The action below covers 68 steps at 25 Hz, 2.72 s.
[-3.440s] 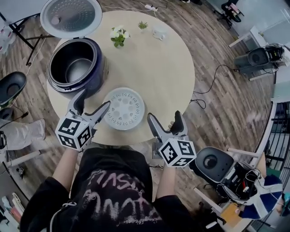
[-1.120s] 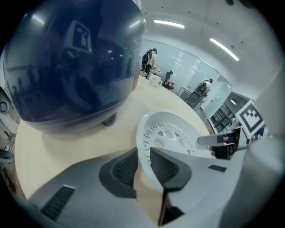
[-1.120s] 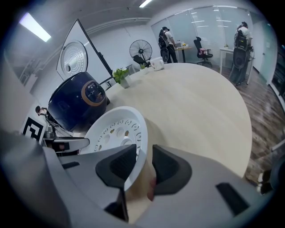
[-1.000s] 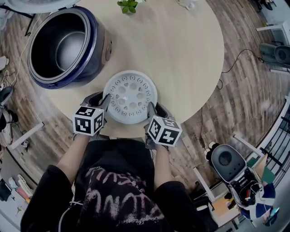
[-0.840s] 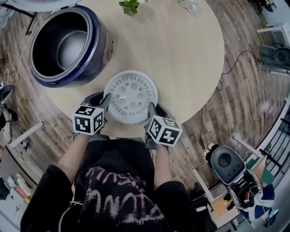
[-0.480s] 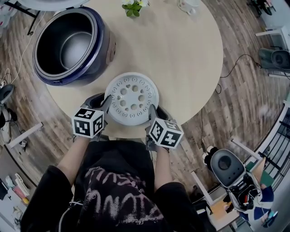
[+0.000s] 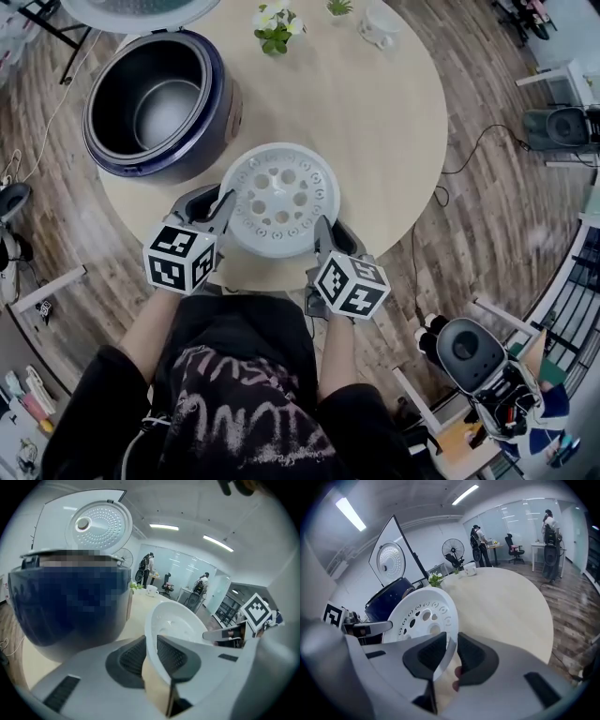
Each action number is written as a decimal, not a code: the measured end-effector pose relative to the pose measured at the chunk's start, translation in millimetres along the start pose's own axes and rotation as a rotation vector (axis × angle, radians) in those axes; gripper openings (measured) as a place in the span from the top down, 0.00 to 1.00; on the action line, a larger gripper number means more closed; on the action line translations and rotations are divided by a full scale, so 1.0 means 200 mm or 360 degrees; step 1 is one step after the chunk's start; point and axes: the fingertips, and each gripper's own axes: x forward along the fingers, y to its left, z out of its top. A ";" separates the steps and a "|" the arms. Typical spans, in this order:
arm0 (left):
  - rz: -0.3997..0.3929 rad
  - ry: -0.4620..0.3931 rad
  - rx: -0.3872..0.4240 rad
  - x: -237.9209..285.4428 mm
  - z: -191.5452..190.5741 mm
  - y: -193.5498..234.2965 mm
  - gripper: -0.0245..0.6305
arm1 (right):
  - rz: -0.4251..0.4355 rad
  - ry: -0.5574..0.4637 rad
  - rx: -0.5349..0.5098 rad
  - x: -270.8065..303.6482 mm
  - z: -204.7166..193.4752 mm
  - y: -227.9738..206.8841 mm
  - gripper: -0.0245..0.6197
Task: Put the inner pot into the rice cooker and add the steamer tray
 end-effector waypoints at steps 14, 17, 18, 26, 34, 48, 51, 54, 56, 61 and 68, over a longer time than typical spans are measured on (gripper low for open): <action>-0.0065 -0.0295 0.0114 -0.15 0.42 -0.13 0.84 | 0.0040 -0.0298 -0.0068 -0.25 0.39 0.10 0.84; -0.0065 -0.0372 0.0109 -0.22 0.50 -0.13 0.84 | 0.0074 -0.0356 -0.0096 -0.30 0.48 0.16 0.85; -0.0057 -0.0403 0.0105 -0.24 0.53 -0.13 0.84 | 0.0090 -0.0378 -0.0116 -0.31 0.52 0.18 0.85; 0.0060 -0.0608 0.0088 -0.51 0.77 -0.01 0.85 | 0.0280 -0.0469 -0.0243 -0.33 0.75 0.48 0.85; 0.0216 -0.0725 0.0040 -0.76 0.90 0.28 0.85 | 0.0468 -0.0468 -0.0416 -0.25 0.92 0.89 0.85; 0.0288 -0.0785 -0.0029 -0.99 1.12 0.84 0.84 | 0.0569 -0.0377 -0.0594 0.03 1.13 1.51 0.84; 0.0280 -0.0748 -0.0051 -0.96 1.13 0.91 0.84 | 0.0548 -0.0317 -0.0590 0.11 1.14 1.54 0.84; 0.0288 -0.0691 -0.0062 -0.93 1.05 0.96 0.84 | 0.0527 -0.0259 -0.0595 0.17 1.07 1.54 0.84; 0.0287 -0.0655 -0.0066 -0.92 1.02 0.97 0.84 | 0.0512 -0.0205 -0.0600 0.19 1.04 1.54 0.84; 0.0278 -0.0539 -0.0081 -0.86 0.94 0.99 0.83 | 0.0473 -0.0093 -0.0609 0.24 0.97 1.50 0.83; 0.0250 -0.0380 -0.0121 -0.77 0.91 1.06 0.82 | 0.0460 0.0052 -0.0599 0.33 0.94 1.49 0.83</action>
